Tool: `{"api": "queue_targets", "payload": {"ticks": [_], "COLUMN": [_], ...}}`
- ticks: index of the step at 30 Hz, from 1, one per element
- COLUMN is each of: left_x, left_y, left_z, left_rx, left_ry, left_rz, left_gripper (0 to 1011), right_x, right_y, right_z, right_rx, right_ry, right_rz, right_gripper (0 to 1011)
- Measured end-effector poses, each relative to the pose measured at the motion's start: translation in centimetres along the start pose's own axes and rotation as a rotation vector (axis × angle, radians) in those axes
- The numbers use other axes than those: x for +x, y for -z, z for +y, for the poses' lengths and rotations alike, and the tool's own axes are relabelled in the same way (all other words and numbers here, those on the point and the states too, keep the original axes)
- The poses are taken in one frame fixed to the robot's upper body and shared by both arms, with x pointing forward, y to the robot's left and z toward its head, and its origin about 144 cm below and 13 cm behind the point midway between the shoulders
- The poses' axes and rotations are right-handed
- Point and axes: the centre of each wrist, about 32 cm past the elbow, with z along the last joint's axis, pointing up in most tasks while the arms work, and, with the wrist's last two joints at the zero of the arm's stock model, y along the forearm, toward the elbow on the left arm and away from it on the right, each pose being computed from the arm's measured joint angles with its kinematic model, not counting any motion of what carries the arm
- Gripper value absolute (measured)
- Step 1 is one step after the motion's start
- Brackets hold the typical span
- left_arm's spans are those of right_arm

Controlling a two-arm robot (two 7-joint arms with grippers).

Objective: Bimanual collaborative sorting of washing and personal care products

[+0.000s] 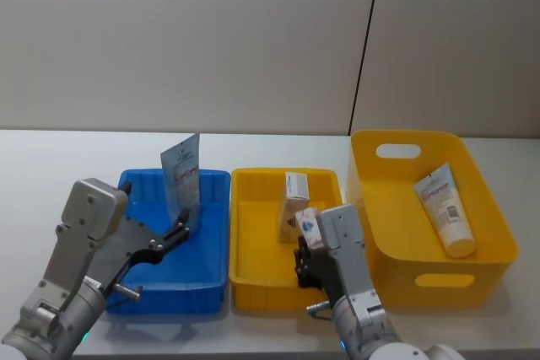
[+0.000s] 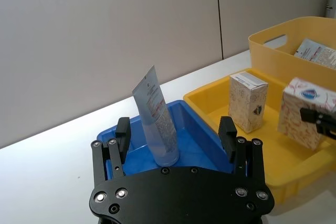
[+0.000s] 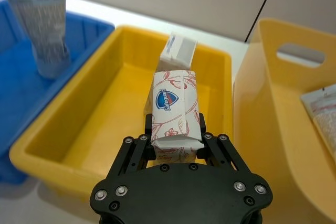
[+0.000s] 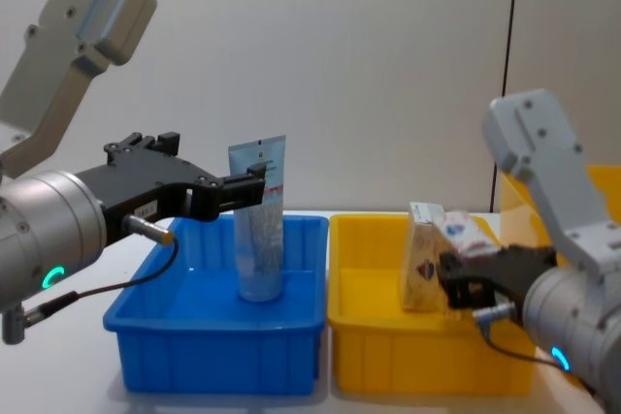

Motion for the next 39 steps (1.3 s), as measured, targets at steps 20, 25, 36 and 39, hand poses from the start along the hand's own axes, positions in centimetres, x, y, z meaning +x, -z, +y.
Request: {"api": "queue_targets", "payload": {"ticks": [20, 25, 36, 39], "left_x": [0.0, 0.0, 0.0, 0.0], "left_y": [0.0, 0.0, 0.0, 0.0], "left_z": [0.0, 0.0, 0.0, 0.0], "left_rx": [0.0, 0.0, 0.0, 0.0], "left_ry": [0.0, 0.0, 0.0, 0.0], "left_rz": [0.0, 0.0, 0.0, 0.0], "left_gripper": [1002, 1001, 1001, 1001], "right_x": [1.9, 3.0, 5.8, 6.8], "right_y": [-3.9, -5.3, -7.2, -7.6], "right_z": [0.9, 1.4, 2.3, 2.4], "right_rx": [0.276, 0.326, 0.35, 0.333], "right_ry": [0.082, 0.137, 0.277, 0.32], "right_rz": [0.195, 0.26, 0.33, 0.335], "right_gripper": [368, 368, 368, 368]}}
